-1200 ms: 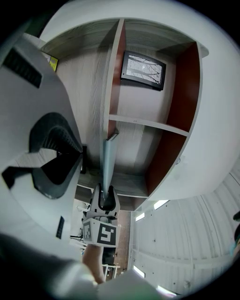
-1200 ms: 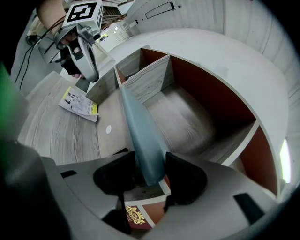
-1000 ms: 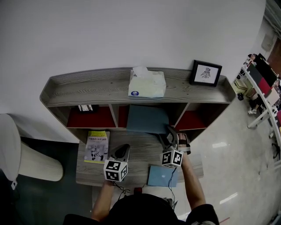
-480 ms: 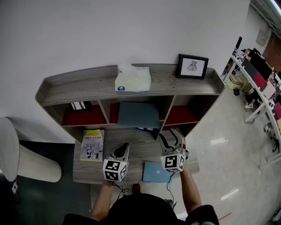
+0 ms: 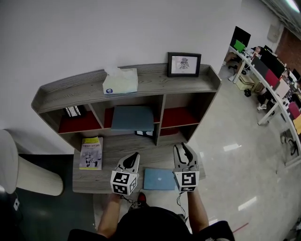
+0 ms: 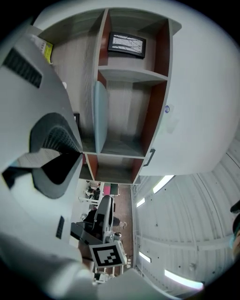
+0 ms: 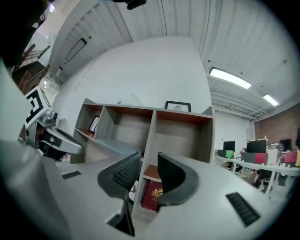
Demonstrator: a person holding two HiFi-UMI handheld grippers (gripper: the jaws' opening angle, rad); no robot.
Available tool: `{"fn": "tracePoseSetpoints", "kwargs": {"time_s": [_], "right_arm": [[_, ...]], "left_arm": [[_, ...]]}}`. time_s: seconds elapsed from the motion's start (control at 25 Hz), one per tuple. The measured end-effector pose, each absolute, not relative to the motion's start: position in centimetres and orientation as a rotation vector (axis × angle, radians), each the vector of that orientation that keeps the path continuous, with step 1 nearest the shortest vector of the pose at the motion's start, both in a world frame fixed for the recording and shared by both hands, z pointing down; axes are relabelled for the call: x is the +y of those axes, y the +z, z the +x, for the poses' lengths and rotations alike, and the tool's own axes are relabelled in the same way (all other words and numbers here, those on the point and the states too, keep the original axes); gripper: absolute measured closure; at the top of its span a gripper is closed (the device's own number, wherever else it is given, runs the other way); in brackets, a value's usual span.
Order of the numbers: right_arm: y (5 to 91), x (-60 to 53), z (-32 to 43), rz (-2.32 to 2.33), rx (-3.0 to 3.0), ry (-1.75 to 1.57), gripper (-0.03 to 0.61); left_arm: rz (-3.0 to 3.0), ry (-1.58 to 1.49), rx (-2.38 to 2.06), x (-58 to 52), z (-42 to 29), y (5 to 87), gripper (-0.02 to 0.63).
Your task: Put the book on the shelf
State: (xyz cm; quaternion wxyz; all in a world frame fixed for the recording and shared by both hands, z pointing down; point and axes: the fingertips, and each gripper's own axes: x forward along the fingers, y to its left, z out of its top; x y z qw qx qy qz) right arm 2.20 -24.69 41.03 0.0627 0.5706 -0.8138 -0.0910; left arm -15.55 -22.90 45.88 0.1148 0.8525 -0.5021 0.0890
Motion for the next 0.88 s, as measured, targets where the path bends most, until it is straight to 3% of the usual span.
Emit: {"fn": "tracePoseSetpoints", "kwargs": {"time_s": [0.24,0.88], "right_arm": [[42.8,-21.5,6.0,1.764,-2.491,-0.089,0.506],[45.1,-11.5,14.3,1.78,-2.52,0.041,0.548]], "left_arm": [[2.527,0.259,-1.447,-21.1,-11.2,45.2,0.606],[2.551,0.287,-1.415,-12.8,-1.3,45.5,0.606]]}}
